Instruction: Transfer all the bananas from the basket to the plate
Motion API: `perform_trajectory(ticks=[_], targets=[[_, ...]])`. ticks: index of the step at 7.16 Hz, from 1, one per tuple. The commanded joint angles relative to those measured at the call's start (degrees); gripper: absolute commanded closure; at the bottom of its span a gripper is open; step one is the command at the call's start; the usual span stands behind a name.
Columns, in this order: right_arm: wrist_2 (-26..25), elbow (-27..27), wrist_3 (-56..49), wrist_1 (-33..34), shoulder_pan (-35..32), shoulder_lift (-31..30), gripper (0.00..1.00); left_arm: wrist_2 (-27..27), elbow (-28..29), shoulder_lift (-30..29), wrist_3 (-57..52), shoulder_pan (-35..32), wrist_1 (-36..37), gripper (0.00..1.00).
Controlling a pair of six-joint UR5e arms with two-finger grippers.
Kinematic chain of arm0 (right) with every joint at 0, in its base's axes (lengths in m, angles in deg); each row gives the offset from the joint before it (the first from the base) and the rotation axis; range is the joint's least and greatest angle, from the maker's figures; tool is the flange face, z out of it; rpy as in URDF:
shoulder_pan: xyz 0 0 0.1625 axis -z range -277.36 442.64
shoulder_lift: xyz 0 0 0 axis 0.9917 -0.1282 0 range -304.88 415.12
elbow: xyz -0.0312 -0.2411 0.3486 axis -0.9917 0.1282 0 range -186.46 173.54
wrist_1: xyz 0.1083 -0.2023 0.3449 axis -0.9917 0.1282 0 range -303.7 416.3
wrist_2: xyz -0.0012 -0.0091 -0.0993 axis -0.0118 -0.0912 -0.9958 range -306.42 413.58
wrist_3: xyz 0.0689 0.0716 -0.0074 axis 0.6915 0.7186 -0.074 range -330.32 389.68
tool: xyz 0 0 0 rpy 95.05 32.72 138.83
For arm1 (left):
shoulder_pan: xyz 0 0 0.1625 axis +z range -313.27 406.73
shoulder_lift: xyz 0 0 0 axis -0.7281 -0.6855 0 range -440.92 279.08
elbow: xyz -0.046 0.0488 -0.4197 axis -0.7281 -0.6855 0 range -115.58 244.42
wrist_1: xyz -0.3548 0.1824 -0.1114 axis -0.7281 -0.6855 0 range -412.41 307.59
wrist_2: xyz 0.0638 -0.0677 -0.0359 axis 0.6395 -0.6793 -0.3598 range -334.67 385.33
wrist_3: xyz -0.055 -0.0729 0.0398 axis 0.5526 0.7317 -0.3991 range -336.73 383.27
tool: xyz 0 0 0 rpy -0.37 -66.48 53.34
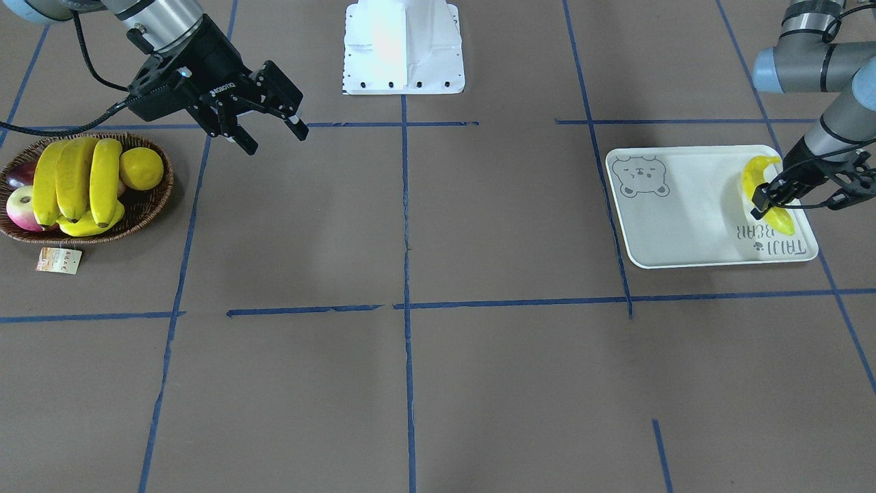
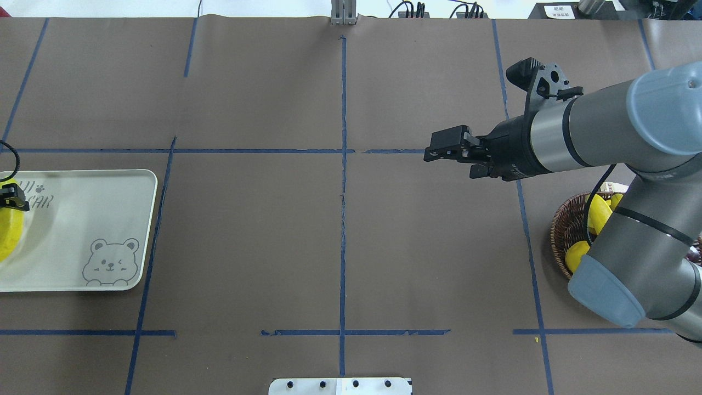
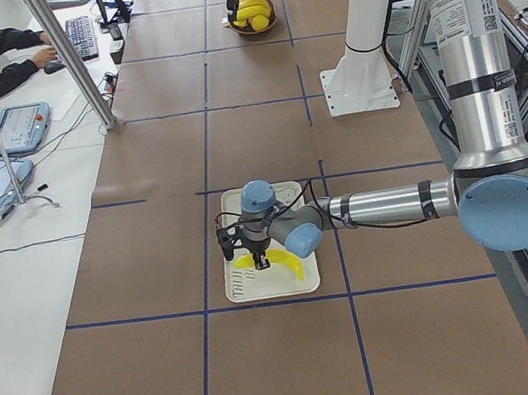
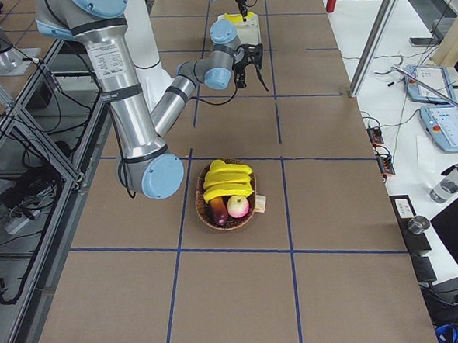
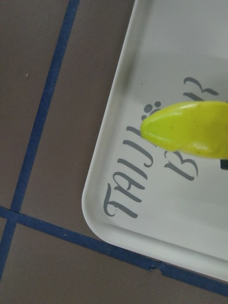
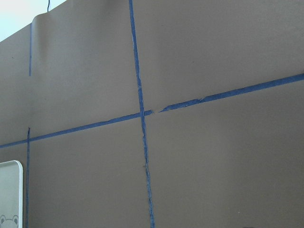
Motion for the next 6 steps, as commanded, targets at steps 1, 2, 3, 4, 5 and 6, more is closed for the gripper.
perform_trajectory(ticks=[1,2,3,4,5,6], targets=[[0.0,-0.1,-0.1,0.0,-0.2,-0.1,0.0,-1.1,-0.7,0.4,-3.5,-0.3,-0.6,0.01],[0.1,-0.1,-0.4,0.0,-0.2,-1.1,0.0,-4.1,-1.2,0.1,-3.5,-0.6,-0.6,0.01],[0.5,-0.3,-1.1,0.0,-0.6,-2.9,0.0,-4.9,-1.9,0.0,-3.6,-1.3,-0.5,0.01],[0.6,-0.8,-1.9,-0.1,-1.5,-5.7,0.0,-7.1,-4.5,0.0,-3.5,-2.7,0.2,0.01],[0.6,-1.4,-5.6,-0.1,-2.1,-9.4,0.0,-11.9,-6.0,-0.5,-2.9,-5.8,0.2,0.01],[0.4,-3.0,-9.6,-0.2,-2.9,-14.5,0.0,-12.4,-8.4,-1.0,-2.7,-6.4,0.5,0.01]])
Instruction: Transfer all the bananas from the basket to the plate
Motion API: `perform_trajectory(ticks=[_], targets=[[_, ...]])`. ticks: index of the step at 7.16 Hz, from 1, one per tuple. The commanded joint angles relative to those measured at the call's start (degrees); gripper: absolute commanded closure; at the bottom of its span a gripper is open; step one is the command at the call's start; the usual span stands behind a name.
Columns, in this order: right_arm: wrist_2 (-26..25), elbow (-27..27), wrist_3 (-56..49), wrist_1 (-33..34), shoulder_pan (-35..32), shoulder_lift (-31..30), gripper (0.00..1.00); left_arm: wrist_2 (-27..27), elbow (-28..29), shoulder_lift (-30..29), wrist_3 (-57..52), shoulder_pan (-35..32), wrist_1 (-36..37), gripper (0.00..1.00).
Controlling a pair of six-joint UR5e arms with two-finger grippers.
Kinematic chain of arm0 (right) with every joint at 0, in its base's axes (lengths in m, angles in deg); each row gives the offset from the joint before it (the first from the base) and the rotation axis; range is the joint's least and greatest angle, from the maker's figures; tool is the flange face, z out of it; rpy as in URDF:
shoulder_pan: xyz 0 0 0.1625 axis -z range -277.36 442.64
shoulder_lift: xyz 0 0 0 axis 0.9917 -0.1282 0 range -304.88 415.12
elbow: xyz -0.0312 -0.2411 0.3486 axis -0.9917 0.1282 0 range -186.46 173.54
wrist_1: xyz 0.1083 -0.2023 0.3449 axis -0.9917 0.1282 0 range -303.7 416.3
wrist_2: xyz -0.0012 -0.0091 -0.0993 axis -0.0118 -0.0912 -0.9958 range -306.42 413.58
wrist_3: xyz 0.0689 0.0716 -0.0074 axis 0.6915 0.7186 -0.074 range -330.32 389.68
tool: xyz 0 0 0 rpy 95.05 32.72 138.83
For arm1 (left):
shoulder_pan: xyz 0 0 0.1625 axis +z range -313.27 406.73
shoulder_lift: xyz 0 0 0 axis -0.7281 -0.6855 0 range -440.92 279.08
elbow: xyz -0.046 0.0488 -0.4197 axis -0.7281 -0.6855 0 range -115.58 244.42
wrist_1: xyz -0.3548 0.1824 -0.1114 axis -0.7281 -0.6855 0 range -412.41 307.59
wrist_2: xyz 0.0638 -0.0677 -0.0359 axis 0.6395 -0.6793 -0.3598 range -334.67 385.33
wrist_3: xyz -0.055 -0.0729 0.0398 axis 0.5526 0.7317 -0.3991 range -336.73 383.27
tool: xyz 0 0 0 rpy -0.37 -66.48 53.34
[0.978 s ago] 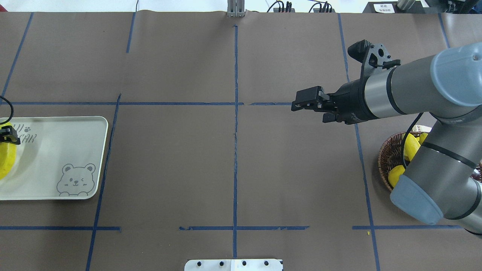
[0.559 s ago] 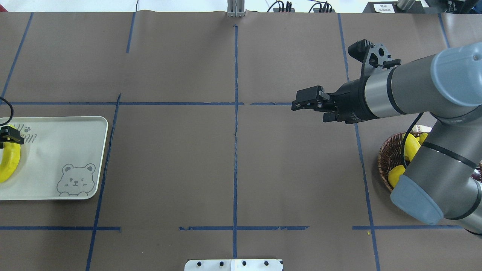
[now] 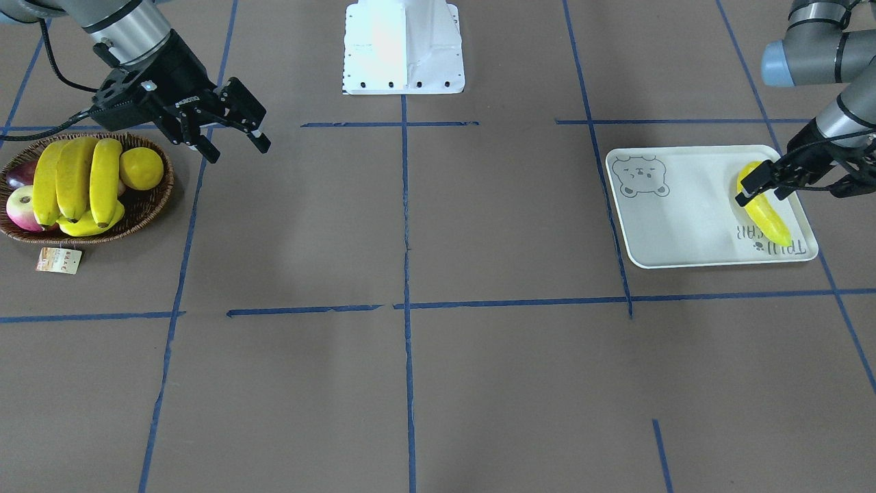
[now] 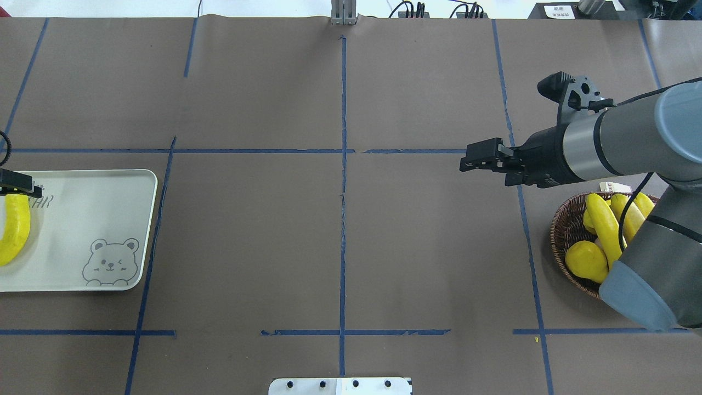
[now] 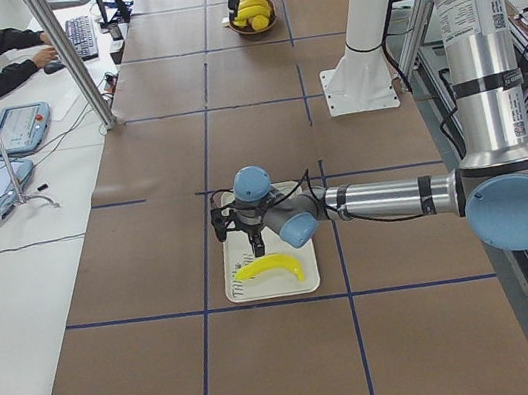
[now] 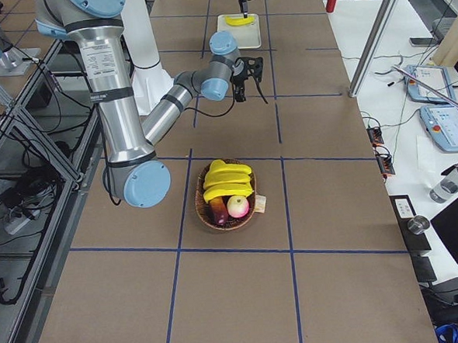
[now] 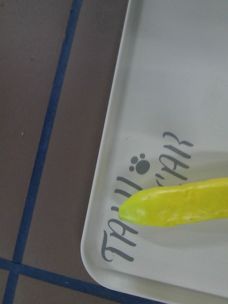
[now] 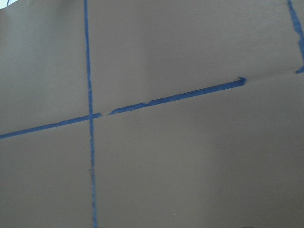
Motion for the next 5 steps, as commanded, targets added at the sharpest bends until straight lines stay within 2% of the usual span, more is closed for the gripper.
perform_trajectory(ticks=[1,2,3,4,5], targets=[[-0.1,-4.0,-7.8,-0.1,-2.4,-10.6,0.0,-2.2,-5.2,-1.6,2.1,-1.6,3.5,0.01],[-0.8,-4.6,-10.1,0.2,-2.6,-13.1,0.0,-2.1,-6.4,-3.9,5.4,-1.6,5.7,0.01],[-3.3,-4.7,-10.3,3.4,-0.3,-13.4,0.0,-2.1,-7.4,-4.2,7.9,-1.5,5.6,0.01],[-8.8,-5.8,-11.8,11.2,4.1,-13.1,0.0,-2.2,-8.1,-4.1,8.2,-1.5,5.7,0.01],[-13.8,-9.1,-19.0,23.0,7.3,-12.5,0.0,-2.2,-8.2,-4.2,8.3,-1.5,5.7,0.01]])
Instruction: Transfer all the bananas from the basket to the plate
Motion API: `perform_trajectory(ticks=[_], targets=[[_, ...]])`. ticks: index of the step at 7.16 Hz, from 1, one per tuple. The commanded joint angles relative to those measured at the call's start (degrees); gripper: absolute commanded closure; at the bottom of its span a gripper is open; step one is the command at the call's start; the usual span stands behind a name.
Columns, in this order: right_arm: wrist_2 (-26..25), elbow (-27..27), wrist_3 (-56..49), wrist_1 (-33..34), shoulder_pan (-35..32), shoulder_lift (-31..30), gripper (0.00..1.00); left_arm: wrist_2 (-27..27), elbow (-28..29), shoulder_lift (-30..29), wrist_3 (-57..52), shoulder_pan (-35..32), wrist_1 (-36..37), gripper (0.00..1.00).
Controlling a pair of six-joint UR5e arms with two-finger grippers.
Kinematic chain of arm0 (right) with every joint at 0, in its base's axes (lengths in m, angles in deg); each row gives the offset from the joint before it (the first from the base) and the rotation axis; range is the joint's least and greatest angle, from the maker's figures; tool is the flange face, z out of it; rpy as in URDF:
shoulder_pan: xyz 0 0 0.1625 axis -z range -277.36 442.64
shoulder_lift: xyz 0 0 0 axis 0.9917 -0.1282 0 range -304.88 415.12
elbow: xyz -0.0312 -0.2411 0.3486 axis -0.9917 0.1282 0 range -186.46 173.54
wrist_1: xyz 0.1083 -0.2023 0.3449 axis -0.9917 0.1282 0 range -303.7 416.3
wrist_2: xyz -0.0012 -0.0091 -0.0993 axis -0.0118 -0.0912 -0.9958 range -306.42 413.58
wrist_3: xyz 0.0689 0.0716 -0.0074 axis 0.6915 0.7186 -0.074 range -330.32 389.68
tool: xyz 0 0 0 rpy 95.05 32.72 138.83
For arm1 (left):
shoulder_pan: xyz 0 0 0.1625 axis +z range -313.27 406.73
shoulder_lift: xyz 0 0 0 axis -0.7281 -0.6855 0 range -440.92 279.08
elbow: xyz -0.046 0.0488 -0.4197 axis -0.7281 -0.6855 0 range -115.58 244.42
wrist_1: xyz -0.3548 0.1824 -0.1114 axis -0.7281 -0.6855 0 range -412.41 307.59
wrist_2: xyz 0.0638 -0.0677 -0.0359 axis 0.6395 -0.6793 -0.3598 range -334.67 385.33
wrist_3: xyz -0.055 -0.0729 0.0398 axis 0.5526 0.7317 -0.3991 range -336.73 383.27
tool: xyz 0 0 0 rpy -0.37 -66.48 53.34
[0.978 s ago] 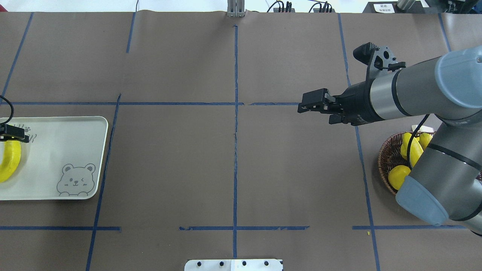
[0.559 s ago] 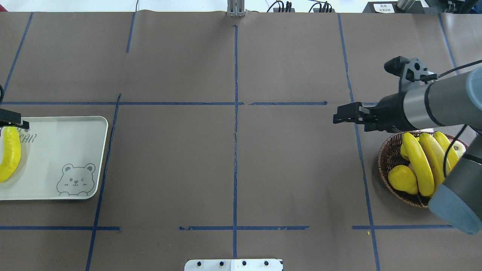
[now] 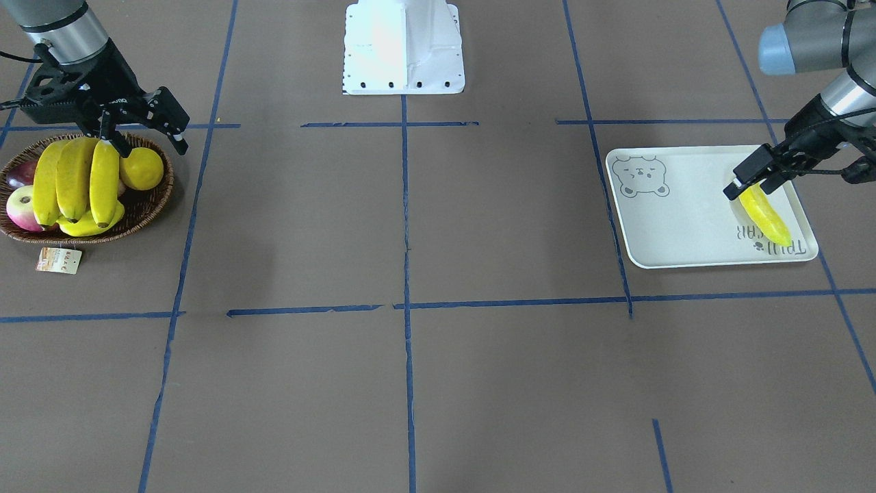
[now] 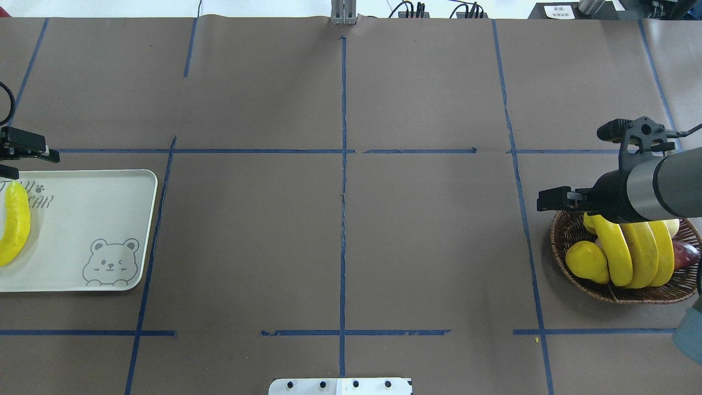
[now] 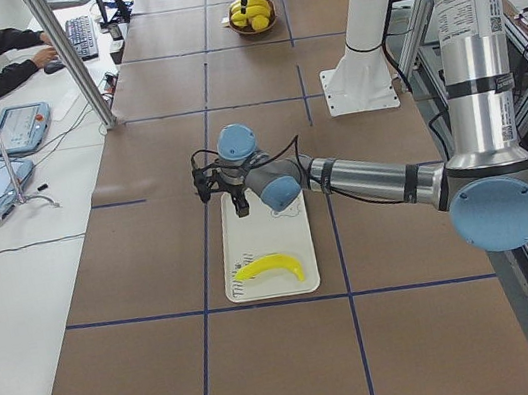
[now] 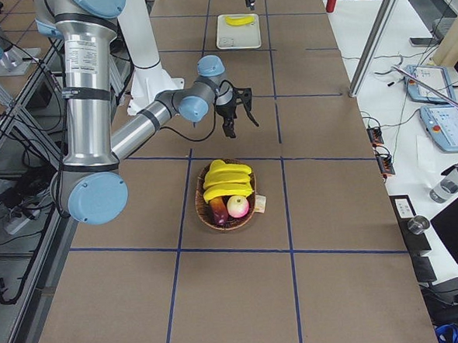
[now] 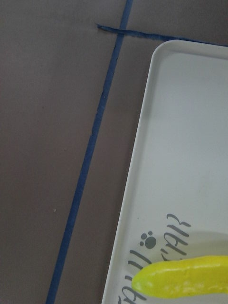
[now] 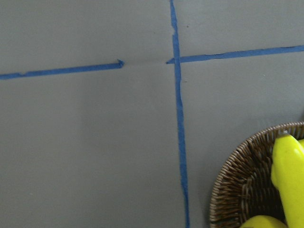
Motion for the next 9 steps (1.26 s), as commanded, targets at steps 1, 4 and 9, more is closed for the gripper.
perform_trajectory(ticks=[1,4,9], targets=[[-8.6,-4.3,-11.5,18.6,4.1,2.9,0.0,-0.1,-0.8,-0.2,0.6,0.3,0.1,0.01],[-10.4,-1.1,-14.0,19.3,5.1,1.9,0.01,0.6,-0.8,-3.4,8.1,4.8,0.0,0.01],[-8.2,2.0,-14.4,19.9,5.1,1.7,0.28,0.5,-0.8,-3.7,8.4,5.2,0.0,0.01]])
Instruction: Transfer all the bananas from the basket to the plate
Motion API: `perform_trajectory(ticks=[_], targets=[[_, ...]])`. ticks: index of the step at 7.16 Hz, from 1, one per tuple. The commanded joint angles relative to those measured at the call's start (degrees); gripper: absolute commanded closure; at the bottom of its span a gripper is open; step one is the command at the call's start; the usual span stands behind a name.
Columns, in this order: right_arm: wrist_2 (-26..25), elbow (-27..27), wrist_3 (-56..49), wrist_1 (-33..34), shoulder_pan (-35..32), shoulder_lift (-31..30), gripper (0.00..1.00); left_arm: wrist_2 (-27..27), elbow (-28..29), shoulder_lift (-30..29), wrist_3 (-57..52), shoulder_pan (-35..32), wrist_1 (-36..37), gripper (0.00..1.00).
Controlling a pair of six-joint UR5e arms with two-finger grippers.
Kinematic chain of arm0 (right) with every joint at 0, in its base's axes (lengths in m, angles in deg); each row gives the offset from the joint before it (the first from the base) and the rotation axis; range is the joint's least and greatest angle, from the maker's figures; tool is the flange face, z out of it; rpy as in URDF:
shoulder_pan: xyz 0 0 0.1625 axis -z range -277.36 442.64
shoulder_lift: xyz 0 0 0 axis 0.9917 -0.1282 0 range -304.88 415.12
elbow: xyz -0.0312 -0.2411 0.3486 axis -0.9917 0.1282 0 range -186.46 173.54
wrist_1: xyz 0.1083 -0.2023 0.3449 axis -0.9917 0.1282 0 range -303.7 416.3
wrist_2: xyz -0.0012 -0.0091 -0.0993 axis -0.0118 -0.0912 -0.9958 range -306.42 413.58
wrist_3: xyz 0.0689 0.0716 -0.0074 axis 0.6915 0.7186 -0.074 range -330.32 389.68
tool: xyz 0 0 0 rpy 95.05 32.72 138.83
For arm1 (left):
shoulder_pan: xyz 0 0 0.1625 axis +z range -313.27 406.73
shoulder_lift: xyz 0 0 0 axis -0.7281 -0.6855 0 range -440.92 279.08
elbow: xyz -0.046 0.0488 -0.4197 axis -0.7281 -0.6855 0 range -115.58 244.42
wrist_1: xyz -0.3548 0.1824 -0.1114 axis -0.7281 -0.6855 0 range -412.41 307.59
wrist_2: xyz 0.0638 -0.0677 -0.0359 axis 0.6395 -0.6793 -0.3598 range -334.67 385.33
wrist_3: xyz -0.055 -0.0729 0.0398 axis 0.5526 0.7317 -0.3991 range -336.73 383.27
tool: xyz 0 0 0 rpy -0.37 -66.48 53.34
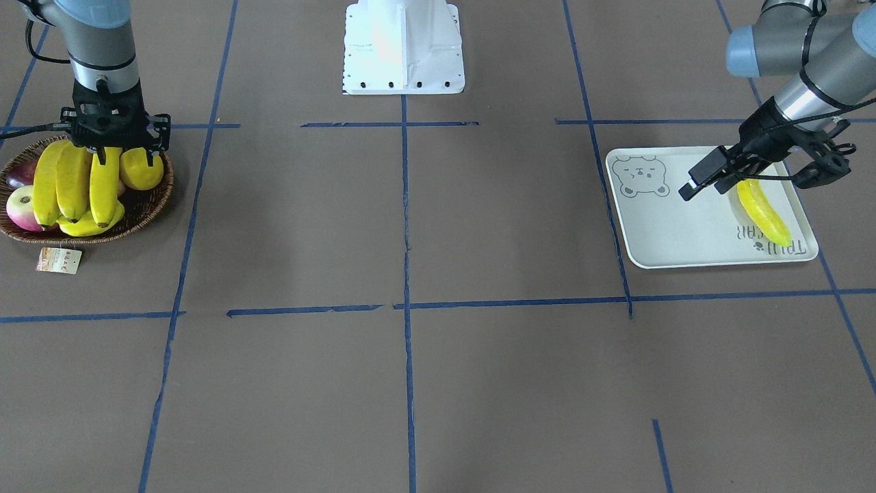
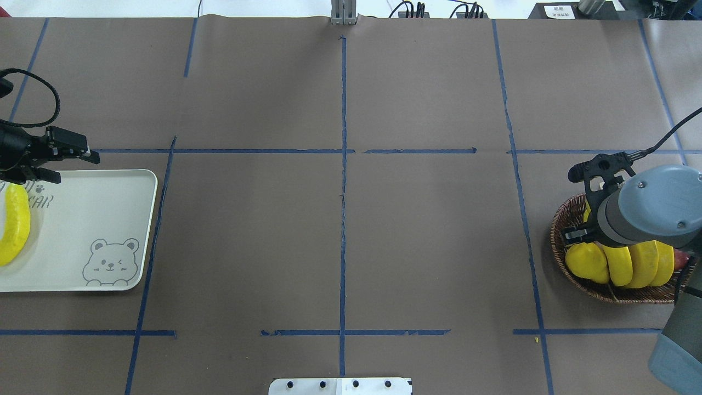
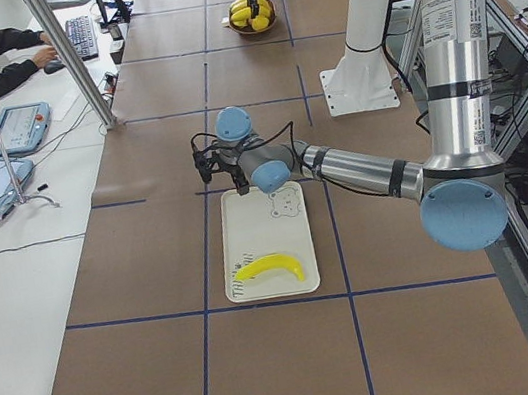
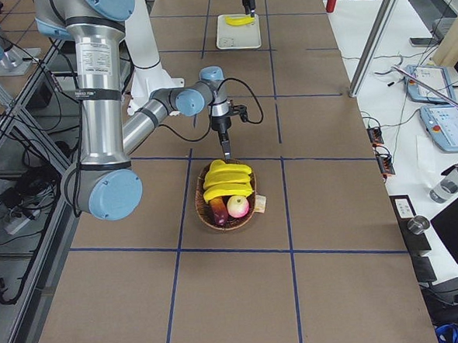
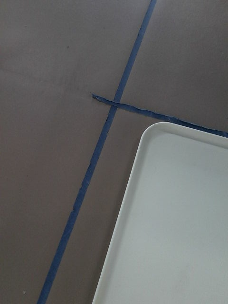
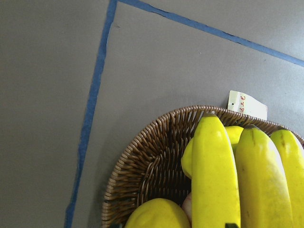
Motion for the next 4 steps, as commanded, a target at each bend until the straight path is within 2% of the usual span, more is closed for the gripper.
perform_trajectory(ticks=[1,4], targets=[[1.1,0.4,-0.1,0.5,-0.1,-0.7,0.28,-0.1,0.0,0.0,0.0,0.1,0.0,0.01],[1.8,0.7,0.0,0.5,-0.1,-2.9,0.32,-0.1,0.0,0.0,0.0,0.1,0.0,0.01]])
